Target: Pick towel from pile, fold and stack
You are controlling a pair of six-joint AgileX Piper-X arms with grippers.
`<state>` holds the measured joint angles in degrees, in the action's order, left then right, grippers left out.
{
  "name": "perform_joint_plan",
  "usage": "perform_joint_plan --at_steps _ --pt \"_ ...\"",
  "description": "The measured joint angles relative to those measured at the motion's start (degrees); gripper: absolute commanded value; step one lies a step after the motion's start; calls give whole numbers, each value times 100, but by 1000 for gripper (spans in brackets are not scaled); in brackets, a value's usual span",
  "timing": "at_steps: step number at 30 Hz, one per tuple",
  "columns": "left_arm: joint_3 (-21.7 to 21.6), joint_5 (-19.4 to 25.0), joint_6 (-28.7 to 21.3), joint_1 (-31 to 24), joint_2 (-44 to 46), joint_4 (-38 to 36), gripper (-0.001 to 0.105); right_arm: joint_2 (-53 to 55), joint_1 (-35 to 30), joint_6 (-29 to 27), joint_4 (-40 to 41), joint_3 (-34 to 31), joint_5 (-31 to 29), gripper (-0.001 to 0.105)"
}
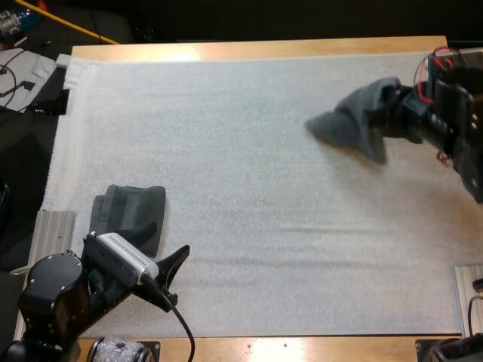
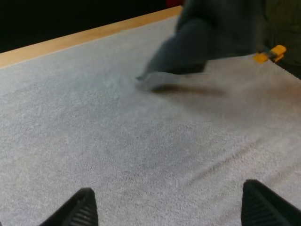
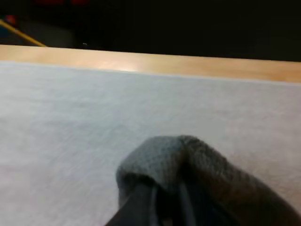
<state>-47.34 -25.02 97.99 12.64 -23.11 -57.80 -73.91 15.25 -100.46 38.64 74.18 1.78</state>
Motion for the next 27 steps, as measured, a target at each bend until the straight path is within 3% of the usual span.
perform_joint_plan --at_steps 1,6,11,18,21,27 --pt "0 -11 14 0 0 0 62 413 154 39 361 20 156 0" --pt "0 -7 15 0 0 0 62 535 485 68 781 11 140 0" --pt "0 -49 15 0 0 0 62 1126 1639 651 1491 11 359 0" --pt "0 -83 21 0 0 -49 62 1145 2927 1842 1376 10 628 0" --pt "0 -83 21 0 0 -46 62 1132 3168 2175 1242 -93 653 0" --pt "0 -91 21 0 0 -39 62 605 3181 1936 1200 -139 69 0"
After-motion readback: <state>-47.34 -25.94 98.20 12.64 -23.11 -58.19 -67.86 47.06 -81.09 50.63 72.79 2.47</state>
